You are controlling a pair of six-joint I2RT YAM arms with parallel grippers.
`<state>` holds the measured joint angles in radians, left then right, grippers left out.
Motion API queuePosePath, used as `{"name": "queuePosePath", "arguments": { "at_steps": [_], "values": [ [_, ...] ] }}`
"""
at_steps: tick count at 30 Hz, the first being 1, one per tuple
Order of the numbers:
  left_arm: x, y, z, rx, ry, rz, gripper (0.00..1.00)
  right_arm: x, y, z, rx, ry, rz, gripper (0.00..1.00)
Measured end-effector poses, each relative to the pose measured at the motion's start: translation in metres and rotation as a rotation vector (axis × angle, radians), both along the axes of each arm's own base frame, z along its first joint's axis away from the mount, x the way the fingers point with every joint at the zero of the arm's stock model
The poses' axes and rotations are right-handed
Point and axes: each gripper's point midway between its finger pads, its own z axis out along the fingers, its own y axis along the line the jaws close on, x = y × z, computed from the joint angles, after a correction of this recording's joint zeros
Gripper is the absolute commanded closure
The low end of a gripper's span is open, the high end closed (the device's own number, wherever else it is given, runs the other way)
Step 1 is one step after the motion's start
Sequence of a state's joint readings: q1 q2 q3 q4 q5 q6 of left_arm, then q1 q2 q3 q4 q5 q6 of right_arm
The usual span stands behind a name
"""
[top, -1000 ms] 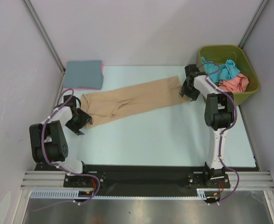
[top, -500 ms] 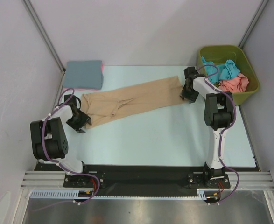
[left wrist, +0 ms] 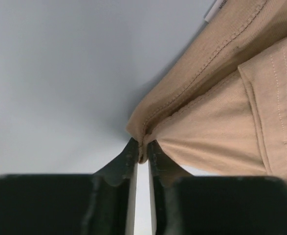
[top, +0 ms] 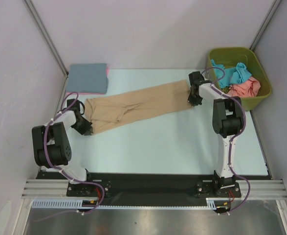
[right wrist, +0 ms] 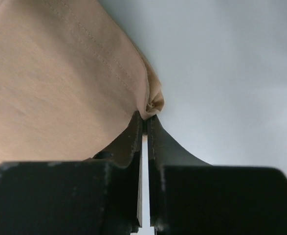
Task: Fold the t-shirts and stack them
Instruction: Fold the tshirt
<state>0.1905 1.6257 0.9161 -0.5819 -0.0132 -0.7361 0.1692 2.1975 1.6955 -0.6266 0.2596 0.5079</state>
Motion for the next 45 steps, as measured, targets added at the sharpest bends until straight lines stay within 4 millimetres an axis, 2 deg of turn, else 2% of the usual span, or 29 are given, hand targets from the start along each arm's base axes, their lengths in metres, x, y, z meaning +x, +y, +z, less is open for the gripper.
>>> {"name": "queuePosePath", "arguments": {
  "at_steps": [2,4,7,14,21,29,33,37,41,42,44,45],
  "values": [
    [0.001,0.0,0.0,0.0,-0.002,-0.008,1.0,-0.001,0.0,0.0,-0.022,-0.009,0.014,1.0],
    [0.002,0.0,0.0,0.001,-0.003,-0.015,1.0,-0.003,-0.001,0.001,-0.044,-0.018,0.017,1.0],
    [0.002,0.0,-0.001,-0.001,0.005,-0.023,1.0,-0.021,-0.007,0.001,-0.064,-0.005,0.007,1.0],
    [0.003,0.0,-0.001,-0.004,0.02,-0.03,1.0,-0.115,-0.03,-0.002,-0.082,0.103,-0.037,1.0],
    [0.007,-0.002,-0.002,-0.011,0.045,-0.066,1.0,-0.175,-0.038,-0.003,-0.019,0.148,-0.115,1.0],
    [0.022,-0.006,-0.001,0.038,0.063,-0.107,0.99,-0.243,-0.014,-0.005,0.09,0.174,-0.157,1.0],
    [0.044,-0.005,0.0,0.053,0.053,-0.112,1.0,-0.283,0.007,-0.006,0.175,0.19,-0.157,1.0],
    [0.065,0.006,0.002,0.108,0.028,-0.099,1.0,-0.32,0.025,-0.005,0.249,0.216,-0.138,1.0],
    [0.079,0.022,0.006,0.185,0.014,-0.093,0.98,-0.341,0.036,-0.005,0.274,0.231,-0.099,1.0],
    [0.081,0.026,0.008,0.203,0.013,-0.096,0.97,-0.345,0.038,-0.005,0.279,0.231,-0.091,1.0],
    [0.083,0.032,0.012,0.238,0.016,-0.105,0.86,-0.351,0.04,-0.003,0.291,0.224,-0.075,1.0],
    [0.083,0.034,0.014,0.249,0.017,-0.111,0.79,-0.353,0.04,-0.001,0.299,0.215,-0.067,0.93]
  ]
}}
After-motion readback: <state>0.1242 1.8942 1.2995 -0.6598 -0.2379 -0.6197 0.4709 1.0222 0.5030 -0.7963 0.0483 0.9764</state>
